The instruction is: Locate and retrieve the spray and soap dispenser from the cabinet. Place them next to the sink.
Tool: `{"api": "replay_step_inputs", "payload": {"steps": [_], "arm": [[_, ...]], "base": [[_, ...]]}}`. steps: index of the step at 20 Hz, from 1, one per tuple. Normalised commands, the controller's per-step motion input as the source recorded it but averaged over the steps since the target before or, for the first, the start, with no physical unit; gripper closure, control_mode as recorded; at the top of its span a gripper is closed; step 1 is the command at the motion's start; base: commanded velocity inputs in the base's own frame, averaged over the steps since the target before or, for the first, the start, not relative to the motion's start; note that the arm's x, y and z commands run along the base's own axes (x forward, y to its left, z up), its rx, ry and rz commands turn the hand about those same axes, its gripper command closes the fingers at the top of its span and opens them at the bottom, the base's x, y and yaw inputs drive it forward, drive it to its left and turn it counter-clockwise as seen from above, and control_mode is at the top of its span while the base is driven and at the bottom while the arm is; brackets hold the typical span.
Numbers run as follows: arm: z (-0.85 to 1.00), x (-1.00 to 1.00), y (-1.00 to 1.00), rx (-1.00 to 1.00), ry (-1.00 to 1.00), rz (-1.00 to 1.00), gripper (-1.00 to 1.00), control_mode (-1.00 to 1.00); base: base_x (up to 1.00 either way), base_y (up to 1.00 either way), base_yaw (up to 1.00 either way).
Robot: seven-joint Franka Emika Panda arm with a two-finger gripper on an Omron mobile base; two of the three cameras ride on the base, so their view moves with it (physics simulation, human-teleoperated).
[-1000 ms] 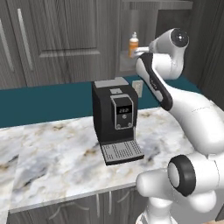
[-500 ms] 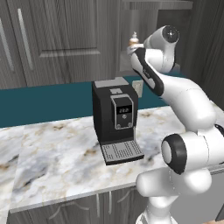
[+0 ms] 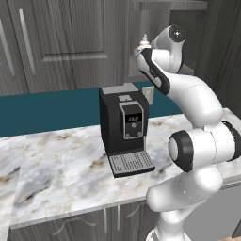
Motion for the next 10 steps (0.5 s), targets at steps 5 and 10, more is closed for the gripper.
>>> {"api": "replay_step_inputs", "payload": {"steps": [5,10], "arm": [[-0.06,0.34,0.0,0.0,0.0,0.0,-1.0,-1.0],[-0.06,0.35,0.0,0.0,0.0,0.0,-1.0,-1.0]], "base": [[0.0,0.0,0.0],[0.0,0.0,0.0]]}}
